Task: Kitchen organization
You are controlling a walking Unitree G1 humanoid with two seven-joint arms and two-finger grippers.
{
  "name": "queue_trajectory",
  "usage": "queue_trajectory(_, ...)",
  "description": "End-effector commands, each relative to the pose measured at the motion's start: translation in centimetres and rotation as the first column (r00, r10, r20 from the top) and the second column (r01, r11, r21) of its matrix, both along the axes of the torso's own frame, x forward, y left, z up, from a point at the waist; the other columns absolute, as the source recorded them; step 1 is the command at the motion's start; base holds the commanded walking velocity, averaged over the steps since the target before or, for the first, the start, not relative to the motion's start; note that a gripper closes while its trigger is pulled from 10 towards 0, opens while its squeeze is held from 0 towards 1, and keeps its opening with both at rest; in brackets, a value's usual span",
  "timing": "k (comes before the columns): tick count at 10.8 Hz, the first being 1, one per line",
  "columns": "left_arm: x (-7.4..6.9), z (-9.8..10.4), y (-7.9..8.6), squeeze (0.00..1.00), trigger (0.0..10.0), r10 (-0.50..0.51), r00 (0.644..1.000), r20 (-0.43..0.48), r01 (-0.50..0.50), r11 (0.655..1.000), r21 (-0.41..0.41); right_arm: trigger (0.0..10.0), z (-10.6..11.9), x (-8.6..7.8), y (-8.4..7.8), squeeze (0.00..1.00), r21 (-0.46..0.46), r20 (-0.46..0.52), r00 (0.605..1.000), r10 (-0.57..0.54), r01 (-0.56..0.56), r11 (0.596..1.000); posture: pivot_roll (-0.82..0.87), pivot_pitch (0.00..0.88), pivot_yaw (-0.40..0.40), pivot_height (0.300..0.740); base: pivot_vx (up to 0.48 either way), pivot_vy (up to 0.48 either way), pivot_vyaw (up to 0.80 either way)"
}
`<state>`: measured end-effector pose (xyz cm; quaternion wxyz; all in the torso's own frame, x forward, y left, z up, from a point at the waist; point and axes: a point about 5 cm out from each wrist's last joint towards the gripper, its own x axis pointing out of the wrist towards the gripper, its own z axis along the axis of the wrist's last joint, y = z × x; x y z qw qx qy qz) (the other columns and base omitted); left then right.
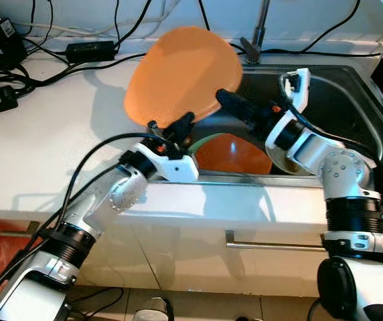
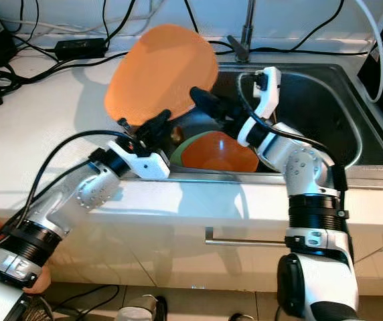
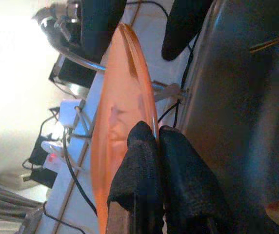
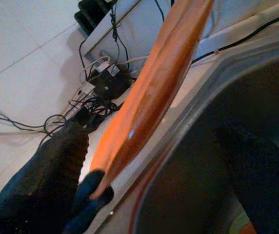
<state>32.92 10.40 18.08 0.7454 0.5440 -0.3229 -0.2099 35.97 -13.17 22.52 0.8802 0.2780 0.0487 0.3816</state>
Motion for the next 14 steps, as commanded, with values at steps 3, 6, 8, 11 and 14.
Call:
queue_trajectory(3, -1.0, 1.1, -1.0, 0.00, 0.0, -0.071, 0.994, 0.087, 0.074, 0.997, -0.037, 10.0, 1.1, 0.8, -0.3, 0.00, 0.069, -0.005, 0.999, -0.041, 0.041, 0.997, 0.25, 0.076, 0.057, 0.740, 0.000, 0.000, 0.00)
queue_trajectory(6, -1.4, 1.0, -1.2, 0.00, 0.0, -0.090, 0.991, 0.097, 0.094, 0.995, -0.042, 0.0, 0.9, 1.1, -0.2, 0.00, 0.084, -0.029, 0.999, -0.046, 0.048, 0.995, 0.25, 0.082, 0.052, 0.740, 0.000, 0.000, 0.00)
queue_trajectory(8, -1.7, 0.9, -1.3, 0.00, 0.0, -0.106, 0.989, 0.107, 0.110, 0.993, -0.035, 0.0, 0.7, 1.3, -0.2, 0.00, 0.076, -0.043, 0.997, -0.058, 0.062, 0.995, 0.25, 0.083, 0.053, 0.740, 0.000, 0.000, 0.00)
queue_trajectory(11, -2.0, 1.0, -1.7, 0.00, 0.0, -0.127, 0.984, 0.122, 0.132, 0.991, -0.031, 0.0, 0.4, 1.6, -0.4, 0.00, 0.059, -0.072, 0.993, -0.091, 0.095, 0.994, 0.25, 0.083, 0.052, 0.740, 0.000, 0.000, 0.00)
queue_trajectory(14, -2.0, 1.0, -1.6, 0.00, 0.0, -0.126, 0.984, 0.130, 0.131, 0.991, -0.030, 0.0, 0.2, 1.9, -0.7, 0.00, 0.054, -0.091, 0.990, -0.111, 0.116, 0.992, 0.25, 0.084, 0.051, 0.740, 0.000, 0.000, 0.00)
